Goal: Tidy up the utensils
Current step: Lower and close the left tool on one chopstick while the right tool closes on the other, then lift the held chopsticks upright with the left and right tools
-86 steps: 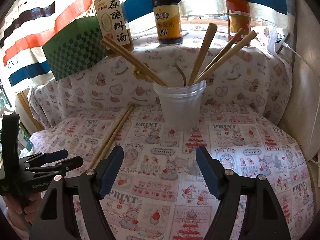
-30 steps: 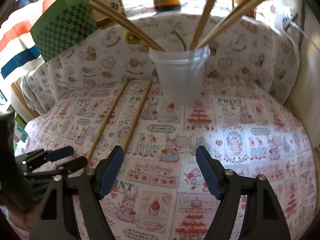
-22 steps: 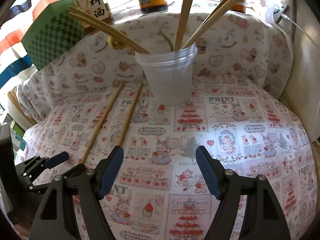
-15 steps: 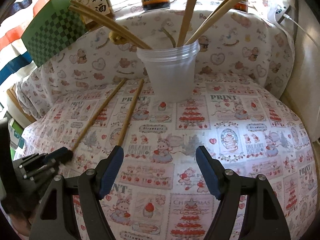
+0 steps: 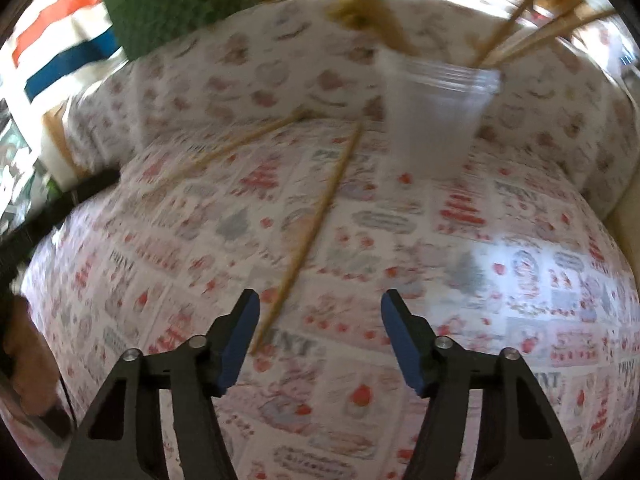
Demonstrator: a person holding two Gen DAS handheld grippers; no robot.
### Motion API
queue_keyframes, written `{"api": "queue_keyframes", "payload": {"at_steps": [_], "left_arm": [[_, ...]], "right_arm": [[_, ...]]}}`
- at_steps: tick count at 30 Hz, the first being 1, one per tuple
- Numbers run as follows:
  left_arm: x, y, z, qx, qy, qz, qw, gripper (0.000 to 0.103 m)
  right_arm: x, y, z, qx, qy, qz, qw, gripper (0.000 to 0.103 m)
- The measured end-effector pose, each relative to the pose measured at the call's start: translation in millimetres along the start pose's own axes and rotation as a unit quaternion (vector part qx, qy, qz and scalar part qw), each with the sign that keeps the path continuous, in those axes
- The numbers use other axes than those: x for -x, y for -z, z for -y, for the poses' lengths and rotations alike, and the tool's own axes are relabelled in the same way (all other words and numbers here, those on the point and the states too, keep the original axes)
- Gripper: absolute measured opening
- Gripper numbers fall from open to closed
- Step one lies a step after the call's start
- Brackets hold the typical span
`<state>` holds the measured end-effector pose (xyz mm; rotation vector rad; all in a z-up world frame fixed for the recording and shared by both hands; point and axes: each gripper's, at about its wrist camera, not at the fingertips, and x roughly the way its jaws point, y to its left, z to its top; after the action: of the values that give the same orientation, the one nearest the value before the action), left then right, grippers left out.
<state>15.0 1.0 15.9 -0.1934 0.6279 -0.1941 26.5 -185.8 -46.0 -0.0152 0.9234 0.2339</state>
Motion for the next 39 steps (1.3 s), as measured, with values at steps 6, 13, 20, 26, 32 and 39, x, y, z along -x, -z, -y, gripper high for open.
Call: {"api": "queue_keyframes", "payload": {"at_steps": [6,13,20,26,32,39], "left_arm": [[12.4,-3.8,-0.9,-0.008,0.001,0.022,0.9997,0.0],[0.1,0.5,-8.5,0.005,-0.015,-0.005,0.9999,0.0],[-24.3,4.3,-18.7,-0.008,-0.087,-0.079,0.993,0.021],[-65.4,20.9,-40.2,-0.008,-0.13,-0.193,0.9725,0.028],[-68.9,27.6,-53.0,0.014,-0.097,-0.221,0.9703,0.025],[-71.8,34.2,-34.4,-0.051,-0.105,-0.229,0.9665,0.013]], "right_arm": [[-11.0,7.4,-24.2,0.044,0.002,-0.012,0.999,0.054],[-11.0,11.2,-29.2,0.055,0.036,-0.005,0.998,0.017],[-1.0,2.5,0.6,0.012,0.04,0.009,0.999,0.006],[45.7,-3.9,16.5,-0.024,0.025,0.11,0.993,0.006],[78.0,-4.3,22.2,-0.036,0.03,0.194,0.98,0.006],[83.9,-3.4,18.2,-0.032,0.037,0.203,0.978,0.006]]}}
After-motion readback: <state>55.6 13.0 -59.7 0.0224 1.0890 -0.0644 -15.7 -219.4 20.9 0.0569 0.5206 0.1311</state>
